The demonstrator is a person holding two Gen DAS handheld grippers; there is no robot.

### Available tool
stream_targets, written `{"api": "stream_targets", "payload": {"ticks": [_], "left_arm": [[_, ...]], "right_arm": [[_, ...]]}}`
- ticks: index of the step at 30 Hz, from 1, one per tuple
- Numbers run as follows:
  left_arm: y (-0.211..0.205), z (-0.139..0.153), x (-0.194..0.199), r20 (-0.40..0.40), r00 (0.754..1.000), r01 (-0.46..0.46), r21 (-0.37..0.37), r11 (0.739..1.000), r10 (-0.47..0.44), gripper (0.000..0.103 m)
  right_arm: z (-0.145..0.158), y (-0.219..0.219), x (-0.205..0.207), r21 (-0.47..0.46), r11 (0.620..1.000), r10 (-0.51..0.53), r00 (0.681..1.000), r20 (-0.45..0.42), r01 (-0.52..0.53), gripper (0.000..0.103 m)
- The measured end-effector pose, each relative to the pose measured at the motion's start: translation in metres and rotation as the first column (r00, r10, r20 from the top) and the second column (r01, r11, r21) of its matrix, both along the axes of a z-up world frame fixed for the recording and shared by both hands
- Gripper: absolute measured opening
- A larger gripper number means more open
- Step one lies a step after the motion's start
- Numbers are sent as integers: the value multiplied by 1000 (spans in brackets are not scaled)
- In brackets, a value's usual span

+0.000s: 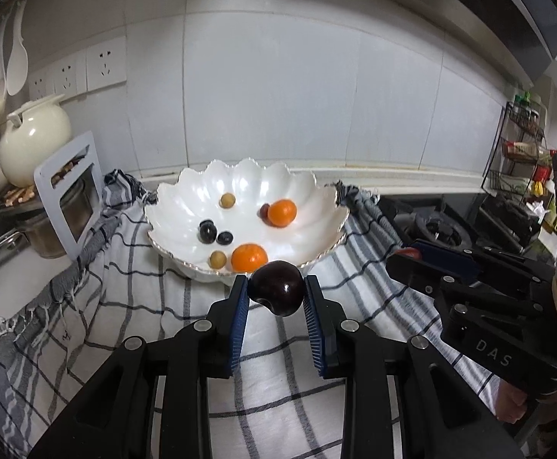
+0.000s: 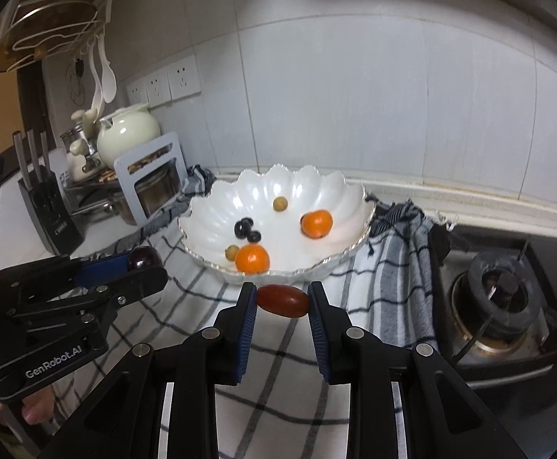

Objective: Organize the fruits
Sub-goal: 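Carry the plum and red date over the white bowl with both tools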

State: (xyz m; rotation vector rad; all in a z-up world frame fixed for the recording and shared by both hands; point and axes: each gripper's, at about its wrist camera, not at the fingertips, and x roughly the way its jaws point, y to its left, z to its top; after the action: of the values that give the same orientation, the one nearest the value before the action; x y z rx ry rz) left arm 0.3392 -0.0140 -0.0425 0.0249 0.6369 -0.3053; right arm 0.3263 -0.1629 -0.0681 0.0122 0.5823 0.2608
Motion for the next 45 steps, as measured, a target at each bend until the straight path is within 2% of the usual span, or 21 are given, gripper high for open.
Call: {"api": "stream_targets", "payload": {"ticks": [4, 14, 21, 31, 45], "left_arm": [[-2, 10, 2, 20, 1000, -16, -24, 1000, 17, 29], [-5, 35, 17, 90, 994, -61, -17, 998, 62, 29], [-6, 44, 41, 103, 991, -84, -12, 996, 84, 29], [-5, 36, 87, 65, 993, -101, 12, 995, 100, 29], [-3, 12, 160, -52, 994, -96, 49, 994, 98, 29]], "right_arm": [[12, -3, 4, -3, 1000, 16, 1000, 24, -16, 29], [39, -4, 25, -25, 999, 36, 995, 94, -33, 29], [47, -3, 48, -45, 998, 48, 993, 112, -43, 29], [40, -2, 98, -66, 997, 46, 997, 67, -41, 29], [20, 7, 174, -71, 996, 54, 997, -49, -58, 29]]}}
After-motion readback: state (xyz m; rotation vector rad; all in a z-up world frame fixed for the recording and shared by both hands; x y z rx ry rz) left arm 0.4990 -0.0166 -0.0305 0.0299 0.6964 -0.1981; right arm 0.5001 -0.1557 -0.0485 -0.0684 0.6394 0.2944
